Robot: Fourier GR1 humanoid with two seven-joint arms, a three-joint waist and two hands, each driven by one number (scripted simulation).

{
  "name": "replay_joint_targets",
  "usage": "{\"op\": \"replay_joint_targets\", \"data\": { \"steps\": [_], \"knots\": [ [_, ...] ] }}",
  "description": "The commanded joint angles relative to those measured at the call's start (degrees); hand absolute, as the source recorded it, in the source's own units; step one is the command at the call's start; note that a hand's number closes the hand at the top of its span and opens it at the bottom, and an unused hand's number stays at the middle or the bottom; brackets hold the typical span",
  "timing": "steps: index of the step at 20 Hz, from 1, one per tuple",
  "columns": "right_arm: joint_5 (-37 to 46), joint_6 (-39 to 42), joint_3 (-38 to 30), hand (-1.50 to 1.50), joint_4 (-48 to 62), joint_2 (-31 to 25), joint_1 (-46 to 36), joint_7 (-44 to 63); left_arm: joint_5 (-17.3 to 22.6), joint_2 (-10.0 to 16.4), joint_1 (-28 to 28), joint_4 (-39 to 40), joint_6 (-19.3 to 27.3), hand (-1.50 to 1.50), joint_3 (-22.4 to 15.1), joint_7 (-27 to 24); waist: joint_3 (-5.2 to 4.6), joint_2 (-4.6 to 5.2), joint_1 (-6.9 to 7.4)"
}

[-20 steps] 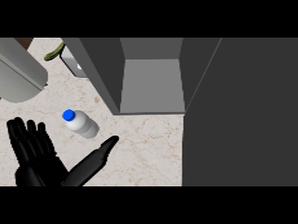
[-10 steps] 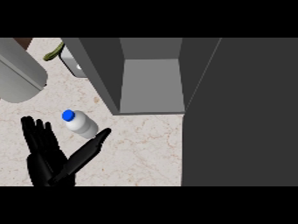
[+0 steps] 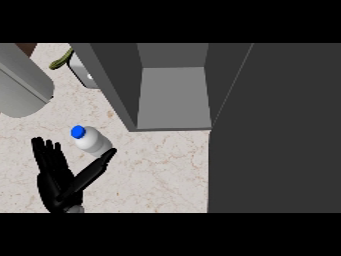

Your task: Pick up the bottled water, place it into the cabinet and close the cabinet

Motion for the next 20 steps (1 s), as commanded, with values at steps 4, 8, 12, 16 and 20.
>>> {"op": "replay_joint_targets", "data": {
  "steps": [4, 8, 12, 16, 20],
  "knots": [
    [-6.38, 1.51, -4.37, -1.5, -10.62, -1.81, 6.2, 1.08, 9.5, -0.11, -3.43, 14.87, -8.12, -1.5, 5.26, -11.97, 0.11, 0.07, -0.01],
    [-6.65, 0.21, -4.2, -1.5, -9.48, -1.71, 3.92, 1.92, 12.98, -0.12, -9.36, 25.17, -9.15, -1.5, 7.74, -19.75, 0.1, 0.36, 0.37],
    [-2.2, 2.62, -4.51, -1.5, -6.46, 0.68, 5.82, -2.34, 13.47, 0.18, -9.68, 28.96, -14.35, -1.5, 10.07, -20.64, 0.2, 0.01, 0.36],
    [-6.69, 1.5, -6.85, -1.5, -8.6, -1.55, 4.4, -0.38, 16.51, -0.12, -12.63, 36.76, -20.72, -1.5, 13.15, -27.17, 0.13, 0.32, 0.68],
    [-3.5, 3.47, -6.02, -1.5, -8.95, -0.64, 7.57, -3.03, 18.47, 0.95, -17.02, 42.65, -28.16, -1.5, 16.07, -28.69, 0.1, 0.23, -0.08]
  ]
}}
